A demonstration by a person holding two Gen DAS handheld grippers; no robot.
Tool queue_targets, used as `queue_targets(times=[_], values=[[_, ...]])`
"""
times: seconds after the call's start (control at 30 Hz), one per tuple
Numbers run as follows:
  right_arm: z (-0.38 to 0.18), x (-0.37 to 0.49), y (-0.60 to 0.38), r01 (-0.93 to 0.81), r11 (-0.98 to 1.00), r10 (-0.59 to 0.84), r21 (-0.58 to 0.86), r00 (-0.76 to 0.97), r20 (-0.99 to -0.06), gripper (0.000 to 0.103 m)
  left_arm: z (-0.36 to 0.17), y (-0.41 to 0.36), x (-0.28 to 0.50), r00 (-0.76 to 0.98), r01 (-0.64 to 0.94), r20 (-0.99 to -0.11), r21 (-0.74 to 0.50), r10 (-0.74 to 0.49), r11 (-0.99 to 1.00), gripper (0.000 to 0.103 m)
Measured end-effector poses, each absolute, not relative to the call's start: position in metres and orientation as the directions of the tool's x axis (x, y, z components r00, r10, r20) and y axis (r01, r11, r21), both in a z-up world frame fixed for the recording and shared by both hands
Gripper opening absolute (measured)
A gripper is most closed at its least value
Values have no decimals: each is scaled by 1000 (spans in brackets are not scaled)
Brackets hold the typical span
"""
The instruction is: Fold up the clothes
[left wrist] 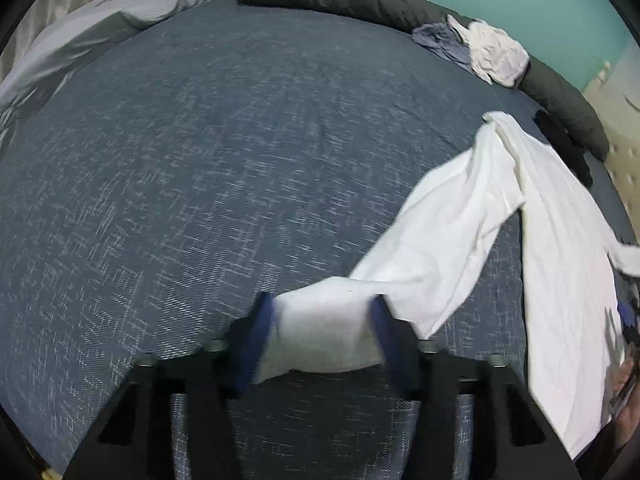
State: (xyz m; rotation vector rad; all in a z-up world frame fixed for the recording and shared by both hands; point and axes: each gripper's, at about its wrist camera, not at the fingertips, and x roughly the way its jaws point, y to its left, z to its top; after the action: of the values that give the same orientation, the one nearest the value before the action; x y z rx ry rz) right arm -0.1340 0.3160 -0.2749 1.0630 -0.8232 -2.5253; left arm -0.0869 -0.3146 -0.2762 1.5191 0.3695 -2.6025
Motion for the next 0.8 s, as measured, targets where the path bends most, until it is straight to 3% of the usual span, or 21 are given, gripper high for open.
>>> queue_targets(times=[0.17,0.53,0.63,0.67,0.77,0.8], values=[[-276,-132,319,28,-789,-457,614,-694,-556,61,-275,-297,-83,-483,161,-874,-148,53,-976,18],[-277,-130,317,28,-779,-469,626,-689,-553,62,-276,-228,-65,-378,4,-902,-225,207,-974,15],[-277,-129,318,26,-777,-470,629,-688,-553,62,-264,-230,-65,-410,13,-890,-223,198,-975,16],[-277,-129,318,24,-776,-470,630,-688,-553,62,-258,-238,-65,-431,39,-882,-229,190,-973,21],[-277,-129,320,19,-774,-468,633,-691,-551,63,-245,-261,-67,-485,105,-864,-214,137,-971,58],[-277,-129,320,17,-773,-468,634,-691,-551,63,-242,-270,-69,-500,131,-859,-203,112,-970,60]])
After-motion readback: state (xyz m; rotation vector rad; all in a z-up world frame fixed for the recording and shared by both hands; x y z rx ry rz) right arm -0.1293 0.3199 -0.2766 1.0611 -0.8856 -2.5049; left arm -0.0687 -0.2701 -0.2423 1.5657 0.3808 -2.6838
